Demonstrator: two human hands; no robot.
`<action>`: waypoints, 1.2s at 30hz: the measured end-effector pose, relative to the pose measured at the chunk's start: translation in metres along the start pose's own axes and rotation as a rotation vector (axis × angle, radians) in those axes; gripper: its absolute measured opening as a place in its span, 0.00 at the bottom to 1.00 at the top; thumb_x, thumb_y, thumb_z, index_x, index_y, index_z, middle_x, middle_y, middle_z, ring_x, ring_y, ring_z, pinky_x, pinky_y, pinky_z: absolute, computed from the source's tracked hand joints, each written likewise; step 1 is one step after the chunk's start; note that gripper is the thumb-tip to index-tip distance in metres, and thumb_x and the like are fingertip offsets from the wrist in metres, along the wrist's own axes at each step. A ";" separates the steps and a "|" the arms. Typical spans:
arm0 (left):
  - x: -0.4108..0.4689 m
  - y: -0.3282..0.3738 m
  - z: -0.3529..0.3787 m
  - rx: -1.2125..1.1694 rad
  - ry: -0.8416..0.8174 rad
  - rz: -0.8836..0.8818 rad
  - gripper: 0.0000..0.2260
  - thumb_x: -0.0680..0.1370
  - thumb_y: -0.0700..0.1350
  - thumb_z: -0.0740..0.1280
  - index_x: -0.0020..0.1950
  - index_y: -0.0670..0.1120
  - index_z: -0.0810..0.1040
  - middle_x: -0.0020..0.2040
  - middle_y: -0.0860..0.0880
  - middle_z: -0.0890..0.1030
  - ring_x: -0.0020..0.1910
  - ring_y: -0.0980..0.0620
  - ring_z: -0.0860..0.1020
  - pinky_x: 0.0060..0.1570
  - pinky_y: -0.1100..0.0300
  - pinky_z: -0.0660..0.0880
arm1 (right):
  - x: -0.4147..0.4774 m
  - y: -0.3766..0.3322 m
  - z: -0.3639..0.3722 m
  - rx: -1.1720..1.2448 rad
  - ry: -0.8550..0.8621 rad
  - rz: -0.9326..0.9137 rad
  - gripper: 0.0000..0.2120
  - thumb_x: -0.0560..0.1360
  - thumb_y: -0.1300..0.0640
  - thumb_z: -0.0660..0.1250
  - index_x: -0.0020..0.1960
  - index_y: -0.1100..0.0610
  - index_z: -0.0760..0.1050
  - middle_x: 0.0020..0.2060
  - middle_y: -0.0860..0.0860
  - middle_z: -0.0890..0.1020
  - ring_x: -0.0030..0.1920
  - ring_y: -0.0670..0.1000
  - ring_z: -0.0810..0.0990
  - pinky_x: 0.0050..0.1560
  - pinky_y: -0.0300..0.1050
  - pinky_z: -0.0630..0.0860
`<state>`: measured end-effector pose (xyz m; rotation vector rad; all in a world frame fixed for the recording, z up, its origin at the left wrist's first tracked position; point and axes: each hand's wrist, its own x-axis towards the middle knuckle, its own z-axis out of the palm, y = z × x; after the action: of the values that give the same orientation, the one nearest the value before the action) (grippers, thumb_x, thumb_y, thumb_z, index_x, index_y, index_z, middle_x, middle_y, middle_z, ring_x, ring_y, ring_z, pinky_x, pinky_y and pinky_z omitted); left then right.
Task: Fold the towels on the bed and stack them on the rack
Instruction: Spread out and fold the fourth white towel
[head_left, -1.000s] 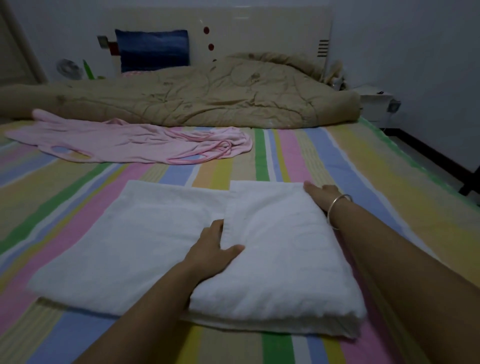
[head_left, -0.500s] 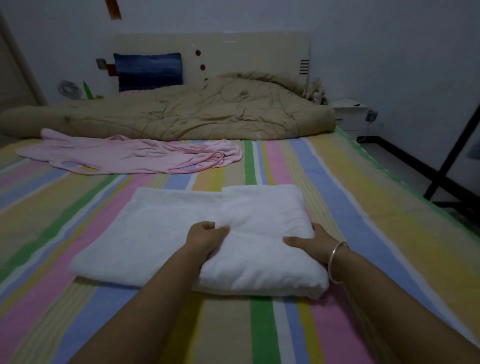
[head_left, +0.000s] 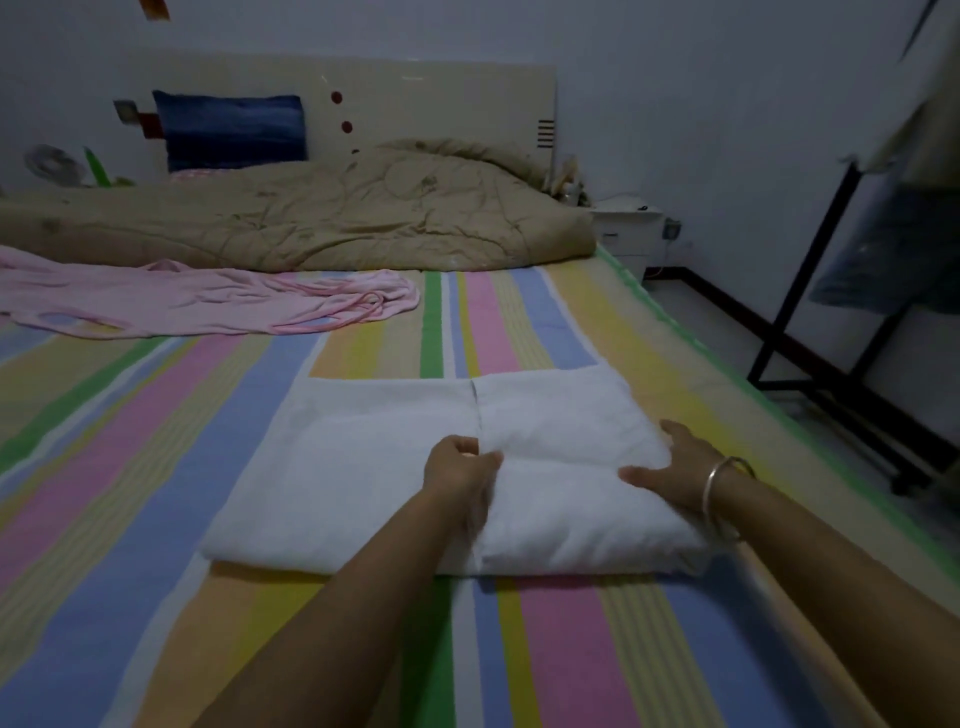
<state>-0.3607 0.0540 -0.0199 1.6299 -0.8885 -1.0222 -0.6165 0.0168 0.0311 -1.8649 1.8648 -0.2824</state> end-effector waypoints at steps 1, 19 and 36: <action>0.000 -0.001 -0.004 0.012 0.045 0.035 0.10 0.72 0.42 0.74 0.51 0.43 0.78 0.49 0.46 0.80 0.49 0.46 0.79 0.50 0.54 0.77 | -0.005 -0.001 0.009 -0.137 0.088 -0.001 0.45 0.70 0.39 0.69 0.77 0.55 0.52 0.72 0.58 0.63 0.70 0.60 0.65 0.67 0.49 0.65; -0.045 -0.040 -0.224 0.609 0.440 -0.175 0.33 0.71 0.60 0.72 0.68 0.41 0.71 0.61 0.39 0.78 0.57 0.38 0.77 0.55 0.44 0.76 | -0.058 -0.101 0.160 -0.486 0.139 -0.441 0.49 0.62 0.23 0.27 0.77 0.42 0.46 0.77 0.53 0.40 0.76 0.57 0.38 0.73 0.60 0.33; -0.076 -0.036 -0.135 -0.942 0.396 -0.168 0.23 0.75 0.47 0.73 0.67 0.44 0.74 0.61 0.44 0.80 0.57 0.44 0.79 0.57 0.45 0.76 | -0.059 -0.101 0.150 -0.460 0.071 -0.416 0.33 0.76 0.32 0.40 0.78 0.43 0.46 0.78 0.51 0.42 0.77 0.54 0.39 0.74 0.56 0.36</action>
<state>-0.2626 0.1790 -0.0164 1.0257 0.0393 -0.9618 -0.4598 0.0984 -0.0396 -2.5878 1.6686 -0.0531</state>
